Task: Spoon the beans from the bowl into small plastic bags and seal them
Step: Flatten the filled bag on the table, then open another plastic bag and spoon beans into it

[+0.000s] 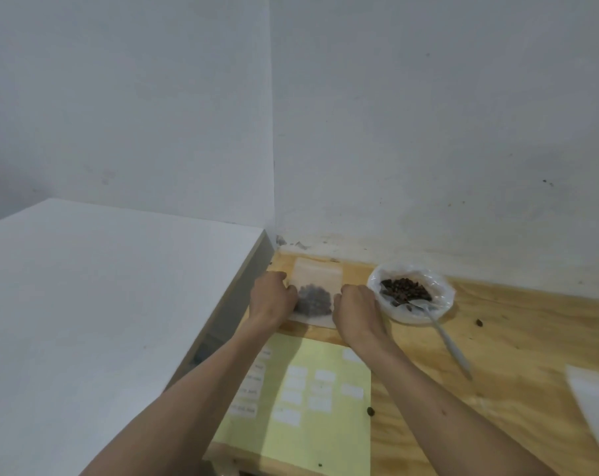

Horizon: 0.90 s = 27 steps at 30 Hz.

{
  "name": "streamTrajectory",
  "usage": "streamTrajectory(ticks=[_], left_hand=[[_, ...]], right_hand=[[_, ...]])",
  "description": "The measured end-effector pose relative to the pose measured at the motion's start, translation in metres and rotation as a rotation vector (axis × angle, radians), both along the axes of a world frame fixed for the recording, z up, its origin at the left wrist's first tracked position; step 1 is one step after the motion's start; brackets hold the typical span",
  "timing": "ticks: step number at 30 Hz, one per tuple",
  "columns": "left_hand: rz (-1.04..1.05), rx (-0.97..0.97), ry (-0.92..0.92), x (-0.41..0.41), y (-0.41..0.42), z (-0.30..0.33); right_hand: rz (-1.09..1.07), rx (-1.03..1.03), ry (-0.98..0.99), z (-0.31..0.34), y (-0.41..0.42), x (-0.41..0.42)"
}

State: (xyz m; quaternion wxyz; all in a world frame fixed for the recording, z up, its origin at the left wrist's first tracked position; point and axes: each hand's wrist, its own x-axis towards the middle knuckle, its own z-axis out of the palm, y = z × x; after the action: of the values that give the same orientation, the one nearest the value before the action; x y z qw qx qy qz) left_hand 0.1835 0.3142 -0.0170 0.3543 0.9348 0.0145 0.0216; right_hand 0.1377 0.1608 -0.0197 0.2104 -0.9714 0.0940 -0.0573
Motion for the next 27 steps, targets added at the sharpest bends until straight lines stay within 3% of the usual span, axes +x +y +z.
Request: streamTrajectory(ticks=[5,12,16,19,23,27], left_hand=[[0.013,-0.042,-0.199,-0.017,-0.019,0.022],[-0.253,-0.194,-0.324,-0.078,-0.13,0.065],[-0.573,-0.208,-0.097,-0.123,-0.213,0.065],[-0.699,-0.165,0.135,-0.154,-0.268,0.048],[-0.69,-0.139,0.312,-0.182,-0.311,0.021],[-0.622,-0.143,0.354,-0.191,-0.325,0.006]], right_hand=[[0.02,0.039,-0.08,0.045,-0.025,-0.024],[-0.184,0.007,-0.184,0.11,-0.148,-0.1],[-0.421,-0.081,-0.02,0.107,-0.23,-0.162],[-0.559,-0.088,0.133,0.084,-0.276,-0.203],[-0.613,-0.021,0.255,0.053,-0.305,-0.239],[-0.632,0.164,0.262,0.036,-0.313,-0.25]])
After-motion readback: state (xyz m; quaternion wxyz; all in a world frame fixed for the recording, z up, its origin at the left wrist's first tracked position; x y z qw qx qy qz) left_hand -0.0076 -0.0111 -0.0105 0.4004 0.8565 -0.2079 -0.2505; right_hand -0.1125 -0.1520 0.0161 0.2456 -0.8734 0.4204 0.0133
